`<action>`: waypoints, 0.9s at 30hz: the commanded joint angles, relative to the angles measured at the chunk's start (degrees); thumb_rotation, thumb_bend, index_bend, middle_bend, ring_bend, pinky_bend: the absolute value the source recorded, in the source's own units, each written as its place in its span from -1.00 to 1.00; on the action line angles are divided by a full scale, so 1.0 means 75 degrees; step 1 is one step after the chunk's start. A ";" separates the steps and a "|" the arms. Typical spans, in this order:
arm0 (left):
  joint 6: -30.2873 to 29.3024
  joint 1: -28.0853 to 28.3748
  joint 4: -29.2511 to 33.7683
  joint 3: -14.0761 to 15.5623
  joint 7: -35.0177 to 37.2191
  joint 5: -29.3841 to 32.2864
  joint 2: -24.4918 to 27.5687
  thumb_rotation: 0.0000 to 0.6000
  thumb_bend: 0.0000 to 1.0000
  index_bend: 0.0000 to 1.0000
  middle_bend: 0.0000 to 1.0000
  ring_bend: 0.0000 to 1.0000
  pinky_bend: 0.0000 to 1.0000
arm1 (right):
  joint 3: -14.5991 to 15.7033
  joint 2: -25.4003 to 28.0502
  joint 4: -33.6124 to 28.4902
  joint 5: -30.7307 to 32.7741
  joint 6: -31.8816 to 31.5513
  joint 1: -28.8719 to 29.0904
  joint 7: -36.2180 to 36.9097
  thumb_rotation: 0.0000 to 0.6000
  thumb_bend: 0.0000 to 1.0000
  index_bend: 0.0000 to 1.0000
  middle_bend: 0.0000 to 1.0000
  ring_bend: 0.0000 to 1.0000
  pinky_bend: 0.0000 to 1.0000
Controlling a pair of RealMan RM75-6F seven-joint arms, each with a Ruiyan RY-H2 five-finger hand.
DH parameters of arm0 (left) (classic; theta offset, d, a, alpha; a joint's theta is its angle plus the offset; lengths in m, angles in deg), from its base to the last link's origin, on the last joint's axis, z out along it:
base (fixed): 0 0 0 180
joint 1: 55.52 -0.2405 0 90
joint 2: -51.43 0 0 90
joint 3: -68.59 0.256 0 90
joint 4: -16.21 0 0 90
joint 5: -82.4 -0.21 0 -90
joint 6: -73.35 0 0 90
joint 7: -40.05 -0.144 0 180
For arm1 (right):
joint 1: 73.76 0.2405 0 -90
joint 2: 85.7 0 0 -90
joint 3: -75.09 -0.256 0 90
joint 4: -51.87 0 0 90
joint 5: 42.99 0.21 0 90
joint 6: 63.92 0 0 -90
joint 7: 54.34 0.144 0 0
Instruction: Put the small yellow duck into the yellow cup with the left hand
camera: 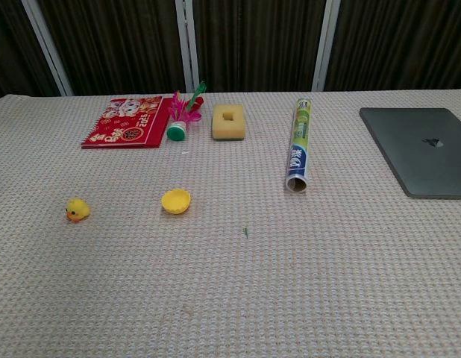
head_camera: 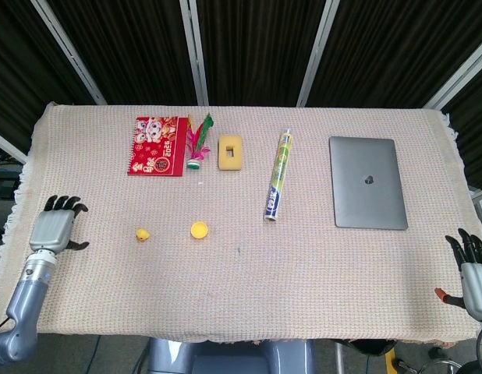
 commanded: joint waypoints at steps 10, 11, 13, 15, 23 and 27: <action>-0.0248 0.0496 0.0642 0.0008 -0.0702 0.0207 -0.0507 1.00 -0.81 -0.32 -0.78 -0.90 -1.00 | 0.0023 0.0022 0.0021 -0.0062 0.0010 0.0002 0.0098 1.00 -1.00 -0.80 -1.00 -1.00 -1.00; -0.0253 0.0540 0.0685 0.0016 -0.0764 0.0246 -0.0550 1.00 -0.81 -0.32 -0.78 -0.90 -1.00 | 0.0024 0.0023 0.0025 -0.0056 0.0022 0.0006 0.0101 1.00 -1.00 -0.80 -1.00 -1.00 -1.00; -0.0230 0.0617 0.0720 0.0039 -0.0890 0.0366 -0.0613 1.00 -0.81 -0.31 -0.78 -0.90 -1.00 | 0.0023 0.0027 0.0021 -0.0048 0.0035 0.0009 0.0117 1.00 -1.00 -0.80 -1.00 -1.00 -1.00; -0.0160 0.0710 0.0733 0.0064 -0.1021 0.0591 -0.0707 1.00 -0.81 -0.29 -0.78 -0.91 -1.00 | 0.0024 0.0034 0.0025 -0.0064 0.0024 0.0006 0.0139 1.00 -1.00 -0.80 -1.00 -1.00 -1.00; 0.0287 0.1121 0.0642 0.0050 -0.1343 0.1878 -0.1108 1.00 -0.78 -0.26 -0.83 -0.98 -1.00 | 0.0025 0.0029 0.0046 -0.0096 0.0032 0.0021 0.0170 1.00 -1.00 -0.80 -1.00 -1.00 -1.00; 0.0273 0.1317 0.0546 0.0076 -0.1505 0.2288 -0.1330 1.00 -0.77 -0.26 -0.83 -0.98 -1.00 | 0.0029 0.0033 0.0045 -0.0101 0.0037 0.0024 0.0175 1.00 -1.00 -0.80 -1.00 -1.00 -1.00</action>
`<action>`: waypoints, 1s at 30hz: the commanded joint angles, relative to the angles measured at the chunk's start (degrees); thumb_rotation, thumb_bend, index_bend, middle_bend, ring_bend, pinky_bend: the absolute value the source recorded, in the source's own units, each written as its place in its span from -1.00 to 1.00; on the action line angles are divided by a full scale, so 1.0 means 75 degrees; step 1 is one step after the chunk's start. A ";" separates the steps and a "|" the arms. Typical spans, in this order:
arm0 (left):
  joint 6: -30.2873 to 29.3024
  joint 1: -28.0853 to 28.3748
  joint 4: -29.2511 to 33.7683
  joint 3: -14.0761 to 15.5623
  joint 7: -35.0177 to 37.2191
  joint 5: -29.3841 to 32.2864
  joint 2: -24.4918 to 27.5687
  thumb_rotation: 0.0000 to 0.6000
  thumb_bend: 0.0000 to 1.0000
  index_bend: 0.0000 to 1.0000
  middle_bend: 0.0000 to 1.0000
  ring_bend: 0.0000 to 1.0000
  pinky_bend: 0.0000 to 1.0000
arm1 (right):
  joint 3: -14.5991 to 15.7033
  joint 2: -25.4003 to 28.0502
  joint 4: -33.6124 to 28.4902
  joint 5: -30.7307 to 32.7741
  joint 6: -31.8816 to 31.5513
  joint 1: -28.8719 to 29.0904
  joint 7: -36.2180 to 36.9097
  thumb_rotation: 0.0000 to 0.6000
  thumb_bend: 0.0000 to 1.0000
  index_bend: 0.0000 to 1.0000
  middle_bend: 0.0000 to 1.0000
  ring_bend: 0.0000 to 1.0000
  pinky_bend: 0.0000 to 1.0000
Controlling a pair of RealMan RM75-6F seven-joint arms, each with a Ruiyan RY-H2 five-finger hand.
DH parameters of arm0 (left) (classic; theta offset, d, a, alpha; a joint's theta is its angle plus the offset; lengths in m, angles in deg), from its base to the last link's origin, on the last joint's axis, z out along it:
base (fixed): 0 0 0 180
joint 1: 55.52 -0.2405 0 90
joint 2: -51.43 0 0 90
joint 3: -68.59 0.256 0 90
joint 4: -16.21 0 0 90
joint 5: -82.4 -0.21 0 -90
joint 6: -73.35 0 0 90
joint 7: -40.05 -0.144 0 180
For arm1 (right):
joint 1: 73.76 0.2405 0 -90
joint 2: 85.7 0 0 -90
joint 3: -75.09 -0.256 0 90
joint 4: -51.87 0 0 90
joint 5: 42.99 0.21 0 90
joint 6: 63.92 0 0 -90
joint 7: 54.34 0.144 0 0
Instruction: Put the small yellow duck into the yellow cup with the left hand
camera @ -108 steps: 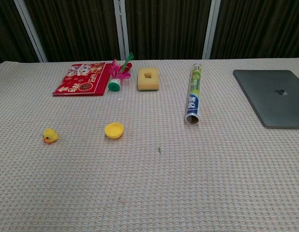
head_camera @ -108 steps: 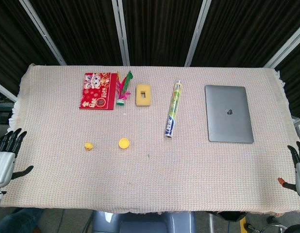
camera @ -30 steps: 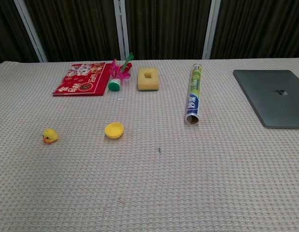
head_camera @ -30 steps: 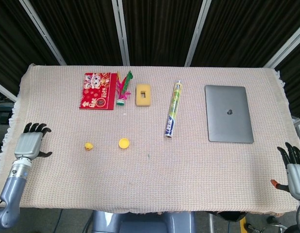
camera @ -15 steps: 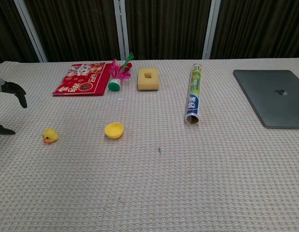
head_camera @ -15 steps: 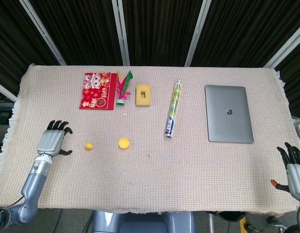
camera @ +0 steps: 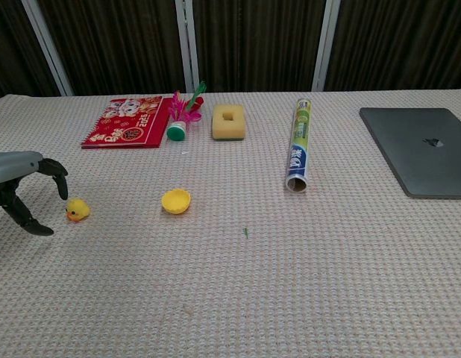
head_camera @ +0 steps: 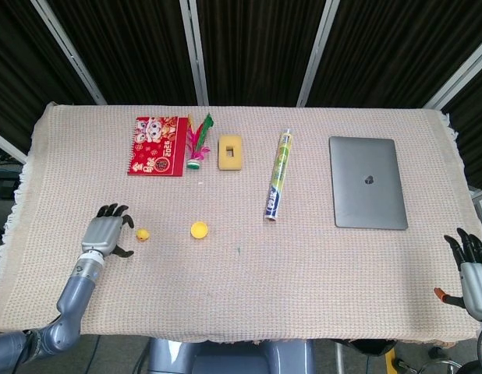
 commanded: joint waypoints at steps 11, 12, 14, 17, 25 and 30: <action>-0.0168 0.0357 -0.0319 0.0058 -0.0047 0.0330 -0.0214 1.00 -0.72 -0.24 -0.83 -0.97 -1.00 | 0.0022 0.0011 -0.0006 -0.0035 0.0008 0.0002 0.0026 1.00 -1.00 -0.80 -1.00 -1.00 -1.00; -0.0156 0.0361 -0.0326 0.0059 0.0008 0.0305 -0.0190 1.00 -0.72 -0.24 -0.83 -0.96 -1.00 | 0.0023 0.0011 -0.0006 -0.0034 0.0009 0.0001 0.0025 1.00 -1.00 -0.80 -1.00 -1.00 -1.00; -0.0154 0.0370 -0.0339 0.0058 0.0079 0.0275 -0.0155 1.00 -0.71 -0.23 -0.83 -0.96 -1.00 | 0.0022 0.0011 -0.0006 -0.0030 0.0009 0.0000 0.0028 1.00 -1.00 -0.80 -1.00 -1.00 -1.00; -0.0177 0.0397 -0.0363 0.0080 0.0137 0.0190 -0.0130 1.00 -0.70 -0.22 -0.82 -0.95 -1.00 | 0.0023 0.0012 -0.0010 -0.0027 0.0014 0.0003 0.0025 1.00 -1.00 -0.80 -1.00 -1.00 -1.00; -0.0218 0.0500 -0.0490 0.0152 0.0173 0.0129 -0.0233 1.00 -0.65 -0.21 -0.81 -0.95 -1.00 | 0.0025 0.0014 -0.0013 -0.0025 0.0008 -0.0002 0.0034 1.00 -1.00 -0.80 -1.00 -1.00 -1.00; -0.0191 0.0571 -0.0563 0.0179 0.0199 0.0137 -0.0318 1.00 -0.61 -0.19 -0.81 -0.95 -1.00 | 0.0025 0.0019 -0.0015 -0.0027 0.0017 0.0003 0.0046 1.00 -1.00 -0.80 -1.00 -1.00 -1.00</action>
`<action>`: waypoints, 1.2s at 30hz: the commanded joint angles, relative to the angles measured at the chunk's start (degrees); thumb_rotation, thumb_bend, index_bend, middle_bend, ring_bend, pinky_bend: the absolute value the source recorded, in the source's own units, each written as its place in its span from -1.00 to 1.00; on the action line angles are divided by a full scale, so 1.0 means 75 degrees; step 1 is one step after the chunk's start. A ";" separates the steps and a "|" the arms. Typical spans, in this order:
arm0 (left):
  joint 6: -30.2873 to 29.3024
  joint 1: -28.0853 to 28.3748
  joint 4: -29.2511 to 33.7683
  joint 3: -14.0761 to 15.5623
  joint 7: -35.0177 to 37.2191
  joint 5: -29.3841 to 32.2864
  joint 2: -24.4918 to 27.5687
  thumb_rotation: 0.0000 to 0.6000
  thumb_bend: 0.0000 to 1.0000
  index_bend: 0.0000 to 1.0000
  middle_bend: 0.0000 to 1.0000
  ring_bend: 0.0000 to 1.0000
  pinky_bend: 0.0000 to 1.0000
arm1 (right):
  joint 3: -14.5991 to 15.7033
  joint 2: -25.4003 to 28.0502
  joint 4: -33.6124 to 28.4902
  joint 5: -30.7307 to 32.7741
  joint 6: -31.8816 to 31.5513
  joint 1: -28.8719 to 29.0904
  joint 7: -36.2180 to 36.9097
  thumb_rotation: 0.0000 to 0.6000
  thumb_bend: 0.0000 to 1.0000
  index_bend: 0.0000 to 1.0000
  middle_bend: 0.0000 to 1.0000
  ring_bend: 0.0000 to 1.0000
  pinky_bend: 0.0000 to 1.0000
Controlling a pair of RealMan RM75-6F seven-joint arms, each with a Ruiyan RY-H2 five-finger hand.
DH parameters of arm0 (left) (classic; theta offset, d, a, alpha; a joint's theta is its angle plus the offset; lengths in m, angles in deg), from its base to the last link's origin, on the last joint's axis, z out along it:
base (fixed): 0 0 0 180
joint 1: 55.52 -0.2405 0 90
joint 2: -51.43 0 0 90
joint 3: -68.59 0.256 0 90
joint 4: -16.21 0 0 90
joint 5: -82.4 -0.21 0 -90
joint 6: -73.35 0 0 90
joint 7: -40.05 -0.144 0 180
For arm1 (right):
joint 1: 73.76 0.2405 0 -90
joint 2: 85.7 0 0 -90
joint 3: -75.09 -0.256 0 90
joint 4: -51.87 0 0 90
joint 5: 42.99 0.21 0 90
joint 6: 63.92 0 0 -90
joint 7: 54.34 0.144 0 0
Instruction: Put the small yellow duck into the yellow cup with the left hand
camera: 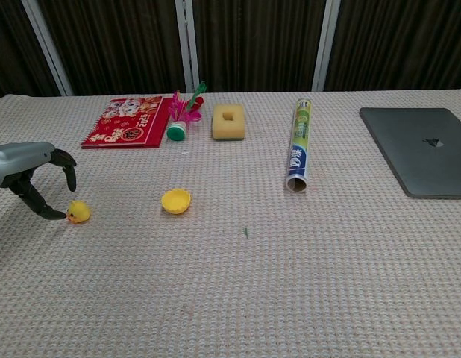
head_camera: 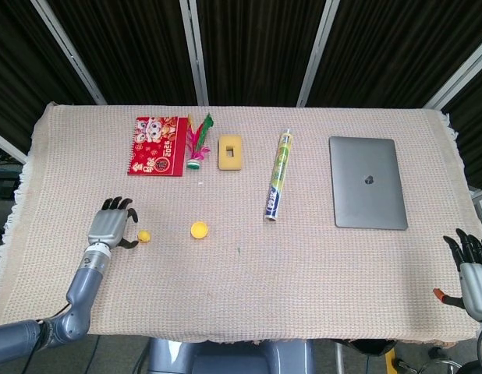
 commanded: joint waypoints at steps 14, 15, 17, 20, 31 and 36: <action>0.0049 0.0263 -0.0225 -0.0002 -0.0062 0.0167 -0.0382 1.00 -0.58 -0.16 -0.80 -0.93 -1.00 | 0.0013 0.0011 0.0002 -0.0033 0.0008 0.0001 0.0066 1.00 -1.00 -0.80 -1.00 -1.00 -1.00; 0.0042 0.0286 -0.0235 -0.0007 -0.0066 0.0159 -0.0415 1.00 -0.57 -0.16 -0.80 -0.93 -1.00 | 0.0012 0.0014 0.0006 -0.0036 0.0007 0.0002 0.0067 1.00 -1.00 -0.80 -1.00 -1.00 -1.00; 0.0031 0.0321 -0.0249 -0.0013 -0.0068 0.0141 -0.0471 1.00 -0.55 -0.15 -0.80 -0.93 -1.00 | 0.0013 0.0017 0.0006 -0.0042 0.0010 0.0005 0.0079 1.00 -1.00 -0.80 -1.00 -1.00 -1.00; -0.0011 0.0361 -0.0249 -0.0011 -0.0066 0.0083 -0.0555 1.00 -0.55 -0.14 -0.79 -0.92 -1.00 | 0.0018 0.0021 0.0010 -0.0058 0.0008 0.0004 0.0094 1.00 -1.00 -0.80 -1.00 -1.00 -1.00; -0.0199 0.0319 0.0056 0.0177 -0.0196 0.0088 -0.0444 1.00 -0.54 -0.13 -0.79 -0.92 -1.00 | 0.0012 0.0002 0.0037 -0.0067 -0.0022 -0.0001 0.0092 1.00 -1.00 -0.80 -1.00 -1.00 -1.00; -0.0254 0.0261 0.0163 0.0260 -0.0179 0.0063 -0.0337 1.00 -0.54 -0.13 -0.79 -0.92 -1.00 | 0.0009 0.0000 0.0026 -0.0039 -0.0012 -0.0002 0.0075 1.00 -1.00 -0.80 -1.00 -1.00 -1.00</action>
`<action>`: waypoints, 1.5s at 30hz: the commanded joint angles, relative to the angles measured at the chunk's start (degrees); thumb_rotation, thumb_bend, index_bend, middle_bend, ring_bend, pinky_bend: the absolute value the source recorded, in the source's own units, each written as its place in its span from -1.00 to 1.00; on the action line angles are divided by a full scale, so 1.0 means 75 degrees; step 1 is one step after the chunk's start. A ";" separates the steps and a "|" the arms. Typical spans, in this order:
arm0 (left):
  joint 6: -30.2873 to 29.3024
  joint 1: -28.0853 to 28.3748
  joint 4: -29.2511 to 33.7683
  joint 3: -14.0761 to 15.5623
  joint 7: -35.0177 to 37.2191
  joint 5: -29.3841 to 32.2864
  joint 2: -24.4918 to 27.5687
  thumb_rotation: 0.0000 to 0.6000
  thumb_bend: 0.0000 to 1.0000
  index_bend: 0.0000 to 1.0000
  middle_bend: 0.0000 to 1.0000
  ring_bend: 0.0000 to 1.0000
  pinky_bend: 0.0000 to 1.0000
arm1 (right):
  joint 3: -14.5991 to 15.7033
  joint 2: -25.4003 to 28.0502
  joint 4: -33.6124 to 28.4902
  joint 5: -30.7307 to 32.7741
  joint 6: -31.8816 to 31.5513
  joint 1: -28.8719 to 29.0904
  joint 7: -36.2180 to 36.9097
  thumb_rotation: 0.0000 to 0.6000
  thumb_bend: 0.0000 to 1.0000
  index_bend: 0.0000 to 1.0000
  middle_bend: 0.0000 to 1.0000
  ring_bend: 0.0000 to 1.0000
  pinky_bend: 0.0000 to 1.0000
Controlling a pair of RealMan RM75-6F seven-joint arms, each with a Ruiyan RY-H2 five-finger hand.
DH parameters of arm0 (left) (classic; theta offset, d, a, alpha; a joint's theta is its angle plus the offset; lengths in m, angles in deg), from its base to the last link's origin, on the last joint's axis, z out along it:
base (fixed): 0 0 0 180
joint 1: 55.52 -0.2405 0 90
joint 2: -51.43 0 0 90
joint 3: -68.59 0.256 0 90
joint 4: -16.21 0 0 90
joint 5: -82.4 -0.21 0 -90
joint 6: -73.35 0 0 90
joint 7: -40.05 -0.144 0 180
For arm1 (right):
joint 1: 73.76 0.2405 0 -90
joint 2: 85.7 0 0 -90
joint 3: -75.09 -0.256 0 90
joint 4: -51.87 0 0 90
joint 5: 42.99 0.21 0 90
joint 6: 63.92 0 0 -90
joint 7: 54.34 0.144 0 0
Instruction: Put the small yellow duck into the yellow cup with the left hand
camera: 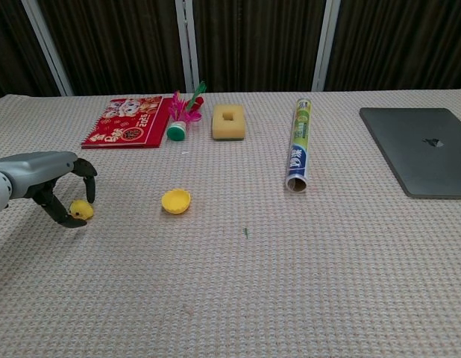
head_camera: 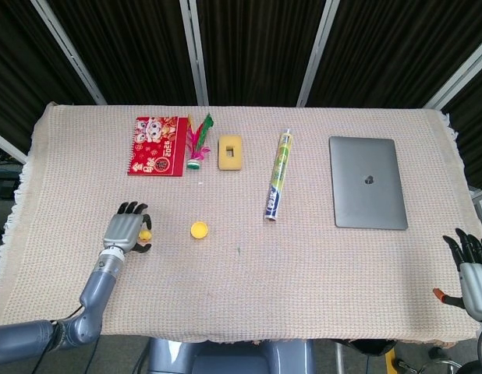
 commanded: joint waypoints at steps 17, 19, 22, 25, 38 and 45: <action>0.0017 -0.0017 -0.0114 0.0041 0.0083 0.0044 0.0067 1.00 -0.52 -0.06 -0.78 -0.90 -1.00 | -0.0009 0.0004 -0.0008 0.0046 0.0027 0.0004 0.0005 1.00 -1.00 -0.80 -1.00 -1.00 -1.00; 0.0019 -0.0016 -0.0097 0.0049 0.0071 0.0071 0.0071 1.00 -0.52 -0.06 -0.78 -0.90 -1.00 | -0.0009 0.0008 -0.0009 0.0042 0.0020 0.0001 0.0003 1.00 -1.00 -0.80 -1.00 -1.00 -1.00; 0.0012 -0.0005 -0.0068 0.0061 0.0038 0.0089 0.0082 1.00 -0.51 -0.05 -0.78 -0.90 -1.00 | -0.0008 0.0003 -0.0011 0.0033 0.0001 -0.0005 -0.0002 1.00 -1.00 -0.80 -1.00 -1.00 -1.00; -0.0001 -0.0006 -0.0026 0.0067 0.0034 0.0099 0.0093 1.00 -0.50 -0.04 -0.78 -0.90 -1.00 | -0.0009 -0.0003 -0.0006 0.0036 -0.0003 -0.0007 -0.0008 1.00 -1.00 -0.80 -1.00 -1.00 -1.00; -0.0075 -0.0009 0.0079 0.0078 0.0028 0.0119 0.0143 1.00 -0.43 0.02 -0.78 -0.90 -1.00 | -0.0009 -0.0006 -0.0005 0.0044 -0.0017 -0.0017 -0.0022 1.00 -1.00 -0.80 -1.00 -1.00 -1.00; -0.0110 0.0000 0.0138 0.0078 0.0003 0.0133 0.0168 1.00 -0.43 0.03 -0.78 -0.90 -1.00 | -0.0008 -0.0007 -0.0003 0.0038 -0.0022 -0.0020 -0.0013 1.00 -1.00 -0.80 -1.00 -1.00 -1.00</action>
